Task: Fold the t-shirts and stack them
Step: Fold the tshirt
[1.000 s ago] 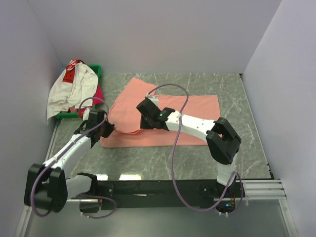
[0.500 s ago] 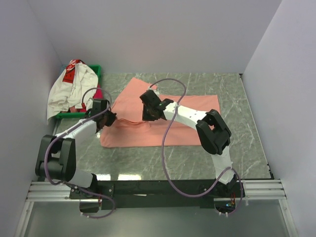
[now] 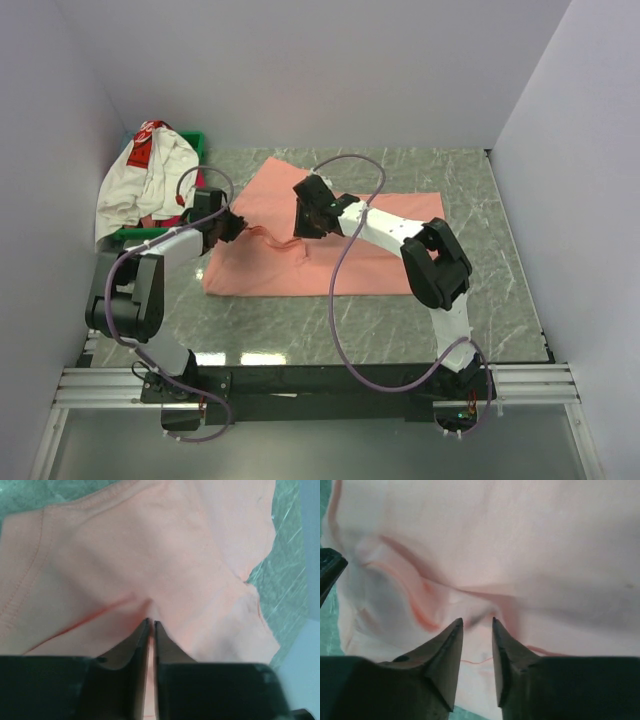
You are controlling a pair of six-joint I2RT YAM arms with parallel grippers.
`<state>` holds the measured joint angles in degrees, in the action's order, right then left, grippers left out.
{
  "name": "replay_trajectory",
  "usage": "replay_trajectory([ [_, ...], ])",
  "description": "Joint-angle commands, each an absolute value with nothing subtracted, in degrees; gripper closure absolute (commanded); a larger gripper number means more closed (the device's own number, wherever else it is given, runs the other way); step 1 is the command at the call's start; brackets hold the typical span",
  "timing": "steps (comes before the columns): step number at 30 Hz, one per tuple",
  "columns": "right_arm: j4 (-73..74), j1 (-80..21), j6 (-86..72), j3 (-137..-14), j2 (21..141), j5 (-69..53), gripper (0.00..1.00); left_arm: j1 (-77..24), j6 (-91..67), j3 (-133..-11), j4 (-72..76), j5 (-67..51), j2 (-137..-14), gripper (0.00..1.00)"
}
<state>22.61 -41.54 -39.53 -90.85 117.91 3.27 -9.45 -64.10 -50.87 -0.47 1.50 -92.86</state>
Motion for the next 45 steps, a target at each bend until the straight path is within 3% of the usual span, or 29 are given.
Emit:
replay_trajectory([
  [1, 20.1, -40.0, -39.1, -91.2, 117.9, 3.6, 0.61, -9.2, -63.5, -53.2, 2.2, 0.8, -92.2, 0.71],
  [2, 19.9, -39.6, -38.9, -91.0, 117.6, 3.7, 0.51, -9.2, -63.5, -52.7, 2.1, 1.3, -91.7, 0.60],
  [3, 19.9, -39.2, -38.8, -90.7, 117.1, 4.2, 0.48, -9.1, -63.6, -52.3, 1.8, 1.9, -90.3, 0.50],
  [4, 19.9, -38.8, -38.6, -90.5, 116.6, 4.6, 0.47, -8.8, -63.9, -51.9, 1.8, 2.4, -89.5, 0.33],
  [7, 20.7, -37.5, -37.5, -89.2, 114.2, 6.4, 0.45, -7.9, -63.9, -49.4, 1.4, 2.5, -86.1, 0.25],
  [11, 20.1, -38.0, -36.9, -83.4, 108.7, 9.0, 0.46, -8.0, -65.1, -46.3, -4.2, 5.1, -80.0, 0.27],
  [19, 18.8, -35.3, -44.8, -59.5, 89.3, 13.0, 0.47, -10.3, -71.2, -33.7, -18.3, 11.7, -62.5, 0.34],
  [24, 24.0, -29.0, -47.5, -50.1, 77.5, 15.5, 0.48, -10.4, -72.1, -29.1, -20.0, 12.0, -55.5, 0.35],
  [29, 24.3, -19.0, -46.1, -44.0, 70.8, 14.4, 0.48, -10.4, -70.5, -28.6, -17.1, 9.7, -57.6, 0.38],
  [34, 20.8, -13.9, -44.2, -42.8, 71.9, 9.4, 0.50, -10.4, -68.1, -31.0, -9.2, 6.5, -61.9, 0.46],
  [45, 19.7, -12.5, -43.7, -56.2, 91.6, 10.6, 0.50, -11.0, -68.4, -41.0, -1.6, 5.4, -83.6, 0.51],
])
